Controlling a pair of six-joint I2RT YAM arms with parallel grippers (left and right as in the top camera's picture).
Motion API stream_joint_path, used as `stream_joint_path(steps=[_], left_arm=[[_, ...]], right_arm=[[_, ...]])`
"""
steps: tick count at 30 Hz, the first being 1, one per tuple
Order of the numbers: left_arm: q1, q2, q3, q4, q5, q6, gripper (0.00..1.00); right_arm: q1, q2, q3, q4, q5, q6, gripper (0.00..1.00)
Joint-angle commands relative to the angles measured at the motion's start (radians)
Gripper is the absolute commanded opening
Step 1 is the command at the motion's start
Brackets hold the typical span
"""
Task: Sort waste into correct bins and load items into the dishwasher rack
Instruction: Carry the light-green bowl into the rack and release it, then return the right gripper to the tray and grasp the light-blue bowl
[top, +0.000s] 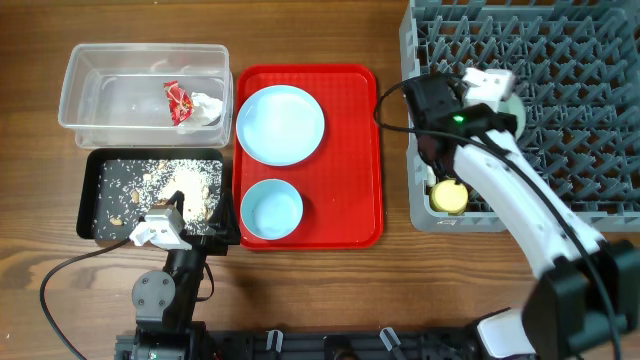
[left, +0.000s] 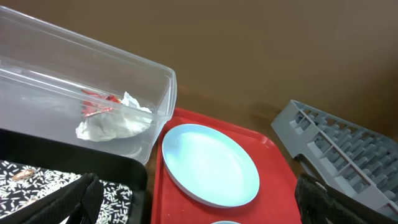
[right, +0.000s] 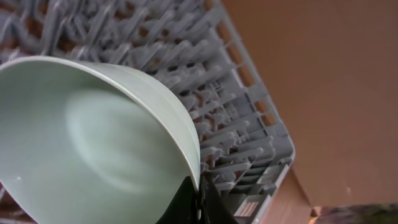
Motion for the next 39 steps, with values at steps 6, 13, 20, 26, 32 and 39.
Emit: stream_joint_path(steps=[6,13,20,26,32,39], left_arm=[[0.01,-0.006,-0.006,-0.002,0.008,0.02,1.0],[0.01,-0.006,-0.006,-0.002,0.008,0.02,1.0],[0.01,-0.006,-0.006,-0.002,0.008,0.02,1.0],[0.01,-0.006,-0.006,-0.002,0.008,0.02,1.0],[0.01,-0.006,-0.006,-0.002,0.008,0.02,1.0],[0.01,-0.006,-0.006,-0.002,0.008,0.02,1.0]], right_arm=[[0.051,0.108,0.008,-0.015,-0.074,-0.066,0.04],[0.134,0.107,0.008,-0.077,-0.152,-0.055,0.04],[0.162,0.068,0.011,-0.122,-0.343,0.005,0.21],[0.179,-0.058,0.05,-0.081,-0.489,-0.147,0.39],[0.24,-0.184,0.072,0.019,-0.8,-0.288,0.44],[0.354,-0.139,0.07,0.073,-1.264,-0.139,0.44]])
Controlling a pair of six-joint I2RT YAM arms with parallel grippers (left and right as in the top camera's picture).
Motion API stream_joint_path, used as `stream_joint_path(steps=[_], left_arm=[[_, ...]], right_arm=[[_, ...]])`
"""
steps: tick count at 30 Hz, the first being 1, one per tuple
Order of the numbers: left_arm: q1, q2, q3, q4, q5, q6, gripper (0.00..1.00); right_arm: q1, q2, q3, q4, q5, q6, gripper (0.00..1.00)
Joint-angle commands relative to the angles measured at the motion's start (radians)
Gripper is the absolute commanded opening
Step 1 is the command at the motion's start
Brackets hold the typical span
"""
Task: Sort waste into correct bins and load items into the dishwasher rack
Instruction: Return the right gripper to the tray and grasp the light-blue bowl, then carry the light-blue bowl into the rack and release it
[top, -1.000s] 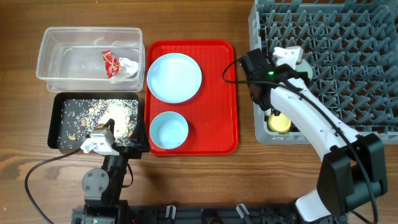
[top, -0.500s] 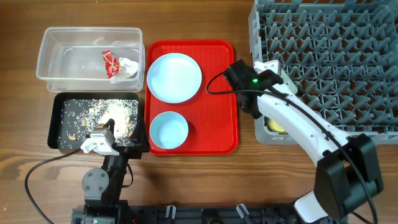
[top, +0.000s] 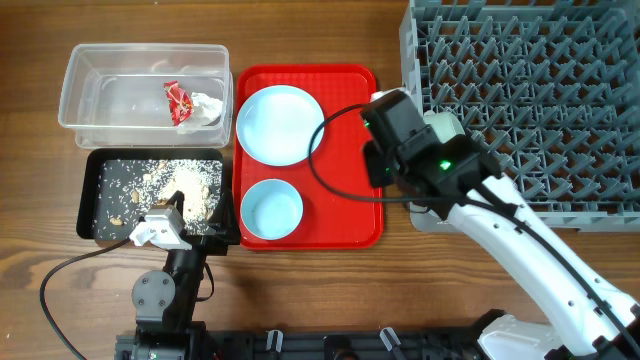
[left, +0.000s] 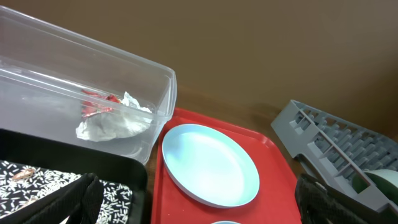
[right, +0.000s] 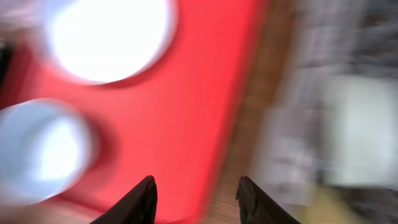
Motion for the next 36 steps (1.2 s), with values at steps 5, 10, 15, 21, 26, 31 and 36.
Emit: stream_joint_path(steps=[5,10,15,21,26,31,36], left_arm=[[0.01,-0.006,-0.006,-0.002,0.008,0.02,1.0],[0.01,-0.006,-0.006,-0.002,0.008,0.02,1.0],[0.01,-0.006,-0.006,-0.002,0.008,0.02,1.0],[0.01,-0.006,-0.006,-0.002,0.008,0.02,1.0],[0.01,-0.006,-0.006,-0.002,0.008,0.02,1.0],[0.01,-0.006,-0.006,-0.002,0.008,0.02,1.0],[0.01,-0.006,-0.006,-0.002,0.008,0.02,1.0]], right_arm=[[0.155,0.189,0.007,0.09,-0.379,0.213,0.44],[0.195,0.371,0.007,0.133,-0.352,0.315,0.36],[0.193,0.483,0.007,0.209,-0.342,0.333,0.24],[0.189,0.494,0.008,0.215,-0.278,0.356,0.04],[0.159,0.462,0.008,0.129,-0.158,0.356,0.04],[0.094,0.323,0.008,0.035,0.085,0.346,0.04],[-0.019,0.107,0.008,0.04,0.412,0.3,0.04]])
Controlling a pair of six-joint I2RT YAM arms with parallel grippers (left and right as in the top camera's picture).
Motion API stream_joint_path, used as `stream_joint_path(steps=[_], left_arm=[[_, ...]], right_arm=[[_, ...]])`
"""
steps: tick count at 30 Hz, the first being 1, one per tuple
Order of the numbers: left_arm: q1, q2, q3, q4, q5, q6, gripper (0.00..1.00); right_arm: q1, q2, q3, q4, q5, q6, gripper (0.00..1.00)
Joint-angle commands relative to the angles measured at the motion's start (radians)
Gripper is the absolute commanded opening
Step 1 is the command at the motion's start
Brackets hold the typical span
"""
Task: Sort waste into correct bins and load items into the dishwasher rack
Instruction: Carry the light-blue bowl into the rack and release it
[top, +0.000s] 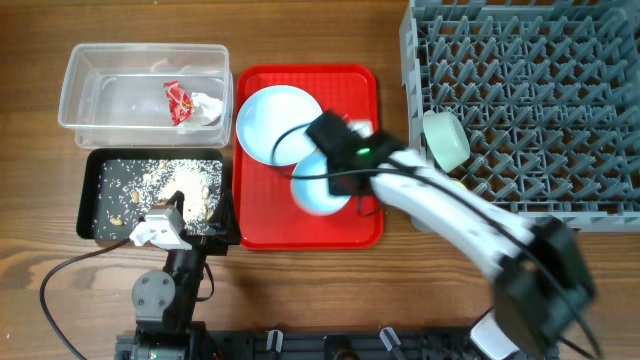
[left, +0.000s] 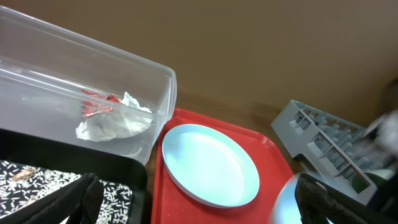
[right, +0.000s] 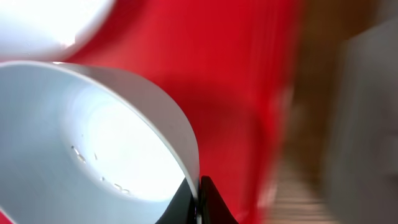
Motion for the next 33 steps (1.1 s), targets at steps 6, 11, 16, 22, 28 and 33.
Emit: stream_joint_path(steps=[6,11,16,22,28,33], left_arm=[[0.01,-0.006,-0.006,-0.002,0.008,0.02,1.0],[0.01,-0.006,-0.006,-0.002,0.008,0.02,1.0],[0.01,-0.006,-0.006,-0.002,0.008,0.02,1.0],[0.01,-0.006,-0.006,-0.002,0.008,0.02,1.0],[0.01,-0.006,-0.006,-0.002,0.008,0.02,1.0],[0.01,-0.006,-0.006,-0.002,0.008,0.02,1.0]], right_arm=[[-0.266,-0.254,0.01,0.101,0.575,-0.127,0.04],[-0.383,-0.185,0.01,0.306,0.732,-0.473,0.04],[-0.39,-0.099,0.01,0.507,0.913,-0.7,0.04],[-0.391,0.0,0.01,0.663,0.939,-0.887,0.04],[-0.415,0.098,0.01,0.784,0.993,-1.023,0.04],[-0.418,0.142,0.01,0.782,0.96,-1.024,0.04]])
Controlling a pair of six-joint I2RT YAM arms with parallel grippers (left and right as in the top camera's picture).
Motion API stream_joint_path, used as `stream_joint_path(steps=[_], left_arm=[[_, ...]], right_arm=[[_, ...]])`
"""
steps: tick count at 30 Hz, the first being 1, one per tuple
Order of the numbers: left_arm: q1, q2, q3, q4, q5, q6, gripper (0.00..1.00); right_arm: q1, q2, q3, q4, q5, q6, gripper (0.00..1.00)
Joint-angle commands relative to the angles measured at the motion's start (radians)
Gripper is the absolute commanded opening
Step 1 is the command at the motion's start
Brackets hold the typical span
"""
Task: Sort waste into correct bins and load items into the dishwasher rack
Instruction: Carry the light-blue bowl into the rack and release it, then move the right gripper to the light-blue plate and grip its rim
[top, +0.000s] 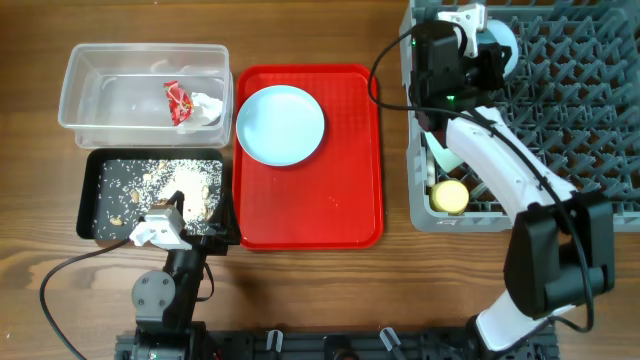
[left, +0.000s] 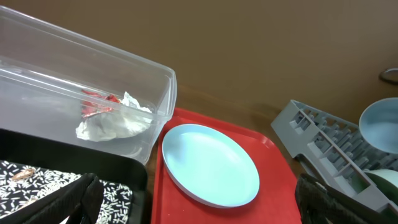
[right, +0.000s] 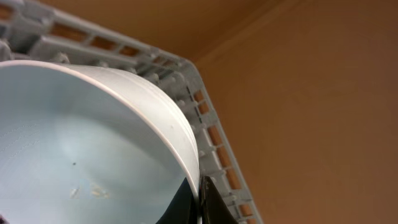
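Observation:
My right gripper (top: 480, 45) is shut on the rim of a small light-blue bowl (top: 500, 40), held tilted over the far left corner of the grey dishwasher rack (top: 560, 120). In the right wrist view the fingertips (right: 199, 198) pinch the bowl's wall (right: 93, 155); a few crumbs cling inside. A light-blue plate (top: 280, 124) lies on the red tray (top: 350, 190). My left gripper (left: 196, 214) stands open by the black tray, holding nothing. From the left wrist the bowl (left: 379, 124) shows above the rack.
A clear bin (top: 100, 100) at the far left holds a red wrapper and a crumpled tissue. In front of it is a black tray (top: 110, 190) of rice and scraps. A green bowl (left: 385, 180) and a yellow item (top: 448, 195) sit in the rack's left edge.
My right gripper, shut on the small blue bowl, was just above the red tray; now it holds the bowl over the rack's far left corner. The left arm has not moved.
First my right gripper was shut on a green bowl over the rack. Then it was open over the tray's right edge, the green bowl left in the rack. Then it held the small blue bowl off the tray, and now holds it at the rack.

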Motion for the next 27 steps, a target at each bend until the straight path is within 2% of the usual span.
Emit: stream_joint_path(steps=[1,10,16,17,19,27], left_arm=[[0.01,-0.006,-0.006,-0.002,0.008,0.02,1.0],[0.01,-0.006,-0.006,-0.002,0.008,0.02,1.0],[0.01,-0.006,-0.006,-0.002,0.008,0.02,1.0],[0.01,-0.006,-0.006,-0.002,0.008,0.02,1.0],[0.01,-0.006,-0.006,-0.002,0.008,0.02,1.0],[0.01,-0.006,-0.006,-0.002,0.008,0.02,1.0]], right_arm=[[-0.004,0.044,0.005,-0.007,0.001,-0.045,0.04],[0.018,0.07,0.005,-0.159,-0.176,0.002,0.04],[0.095,0.069,0.006,-0.272,-0.224,0.106,0.05],[0.118,0.068,0.006,-0.3,-0.242,0.12,0.09],[0.148,0.066,0.006,-0.344,-0.273,0.122,0.25],[0.239,0.029,0.006,-0.484,-0.339,0.19,0.55]])
